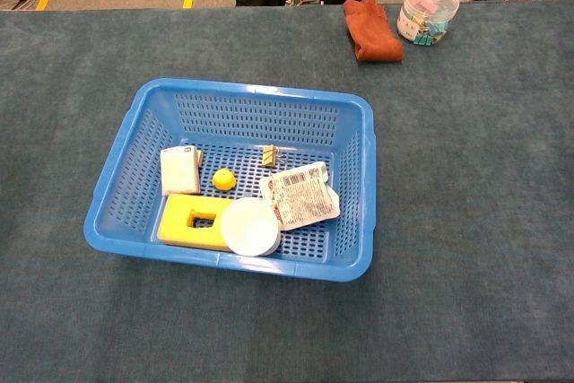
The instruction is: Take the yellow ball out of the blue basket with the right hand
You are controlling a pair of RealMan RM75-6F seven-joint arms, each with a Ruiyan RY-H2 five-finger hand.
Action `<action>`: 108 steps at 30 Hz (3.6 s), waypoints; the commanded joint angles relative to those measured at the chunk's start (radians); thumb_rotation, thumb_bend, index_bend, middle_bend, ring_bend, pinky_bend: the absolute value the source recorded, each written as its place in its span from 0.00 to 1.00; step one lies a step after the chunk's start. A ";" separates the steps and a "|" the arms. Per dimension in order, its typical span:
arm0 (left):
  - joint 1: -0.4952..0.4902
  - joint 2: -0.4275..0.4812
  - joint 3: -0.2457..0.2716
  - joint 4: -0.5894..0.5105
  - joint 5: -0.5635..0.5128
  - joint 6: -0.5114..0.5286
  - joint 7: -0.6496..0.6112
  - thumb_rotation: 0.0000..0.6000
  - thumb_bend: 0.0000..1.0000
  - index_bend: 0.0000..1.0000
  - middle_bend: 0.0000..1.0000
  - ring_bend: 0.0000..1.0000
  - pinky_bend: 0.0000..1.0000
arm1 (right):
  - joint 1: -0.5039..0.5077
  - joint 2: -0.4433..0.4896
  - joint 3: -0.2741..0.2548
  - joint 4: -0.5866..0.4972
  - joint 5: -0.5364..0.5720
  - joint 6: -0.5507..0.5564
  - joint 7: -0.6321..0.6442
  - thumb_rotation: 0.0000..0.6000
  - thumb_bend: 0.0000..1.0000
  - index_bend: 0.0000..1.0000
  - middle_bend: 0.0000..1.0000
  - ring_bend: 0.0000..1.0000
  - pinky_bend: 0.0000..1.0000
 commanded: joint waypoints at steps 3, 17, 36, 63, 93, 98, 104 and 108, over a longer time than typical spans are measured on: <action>-0.003 -0.003 -0.003 0.001 -0.007 -0.004 0.003 1.00 0.26 0.29 0.31 0.21 0.25 | 0.004 -0.003 0.000 -0.001 0.003 -0.007 -0.002 1.00 0.39 0.31 0.39 0.29 0.36; -0.007 -0.001 0.001 0.021 -0.006 -0.014 -0.022 1.00 0.26 0.29 0.31 0.21 0.25 | 0.044 0.083 -0.020 -0.129 -0.078 -0.046 0.040 1.00 0.39 0.31 0.39 0.29 0.36; -0.008 0.002 -0.019 -0.012 -0.062 -0.014 0.002 1.00 0.26 0.29 0.31 0.21 0.25 | 0.322 0.206 0.046 -0.383 -0.100 -0.391 0.149 1.00 0.32 0.31 0.39 0.29 0.36; 0.065 0.007 0.002 -0.053 -0.058 0.082 0.015 1.00 0.26 0.29 0.30 0.21 0.25 | 0.773 -0.151 0.128 -0.303 0.370 -0.744 -0.206 1.00 0.09 0.41 0.38 0.29 0.36; 0.060 0.013 -0.037 -0.024 -0.069 0.080 -0.069 1.00 0.26 0.29 0.30 0.21 0.25 | 1.116 -0.686 0.029 0.067 0.810 -0.554 -0.690 1.00 0.12 0.50 0.38 0.29 0.37; 0.059 0.017 -0.042 -0.018 -0.071 0.079 -0.090 1.00 0.26 0.29 0.30 0.21 0.25 | 1.126 -0.717 0.021 0.095 0.812 -0.545 -0.718 1.00 0.12 0.50 0.38 0.29 0.37; 0.056 0.019 -0.045 -0.012 -0.074 0.071 -0.105 1.00 0.26 0.29 0.30 0.21 0.25 | 1.130 -0.741 0.011 0.135 0.800 -0.535 -0.749 1.00 0.15 0.51 0.38 0.29 0.37; 0.049 0.020 -0.050 -0.016 -0.077 0.063 -0.108 1.00 0.26 0.29 0.30 0.21 0.25 | 1.137 -0.755 0.013 0.157 0.808 -0.541 -0.766 1.00 0.15 0.51 0.38 0.29 0.37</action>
